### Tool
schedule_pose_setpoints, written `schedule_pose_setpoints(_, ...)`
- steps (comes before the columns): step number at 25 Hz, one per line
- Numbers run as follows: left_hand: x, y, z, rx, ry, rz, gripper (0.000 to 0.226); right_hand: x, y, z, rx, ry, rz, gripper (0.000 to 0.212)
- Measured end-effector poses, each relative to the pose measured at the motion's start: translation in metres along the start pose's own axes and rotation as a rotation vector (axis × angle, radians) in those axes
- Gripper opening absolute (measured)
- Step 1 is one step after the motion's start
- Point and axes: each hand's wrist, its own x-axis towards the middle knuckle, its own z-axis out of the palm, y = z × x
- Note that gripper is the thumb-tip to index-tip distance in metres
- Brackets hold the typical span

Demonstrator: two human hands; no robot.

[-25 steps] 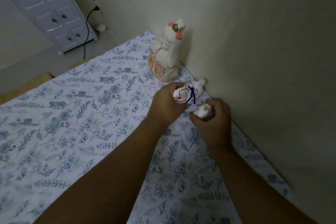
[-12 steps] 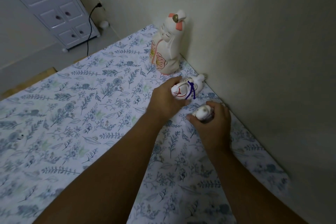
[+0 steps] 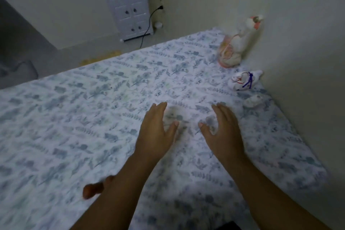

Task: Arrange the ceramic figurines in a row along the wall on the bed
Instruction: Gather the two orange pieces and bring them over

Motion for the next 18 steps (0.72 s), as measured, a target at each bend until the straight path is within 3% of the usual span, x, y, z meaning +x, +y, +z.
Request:
schedule_pose_setpoints(5, -0.104, -0.08, -0.065, 0.022, 0.103, -0.145, 0.062, -0.088, -0.08, 0.064, 0.009, -0.304, -0.243, 0.065)
schedule_pose_setpoints(10, -0.162, -0.143, -0.092, -0.058, 0.093, -0.258, 0.073, -0.14, -0.12, 0.115, 0.012, -0.589, -0.297, 0.079)
schedule_pose_setpoints(12, -0.168, -0.161, -0.093, -0.078, 0.052, -0.294, 0.075, -0.144, -0.13, 0.13, 0.044, -0.636, -0.272, 0.08)
schedule_pose_setpoints(14, -0.166, -0.174, -0.092, -0.091, 0.007, -0.33, 0.063, -0.144, -0.141, 0.142, 0.097, -0.639, -0.224, 0.075)
schedule_pose_setpoints(17, -0.156, -0.183, -0.089, -0.093, 0.019, -0.309, 0.025, -0.142, -0.153, 0.152, 0.165, -0.569, -0.198, 0.049)
schedule_pose_setpoints(18, -0.153, -0.18, -0.088, -0.11, 0.022, -0.3, 0.023, -0.141, -0.154, 0.151, 0.177, -0.525, -0.198, 0.04)
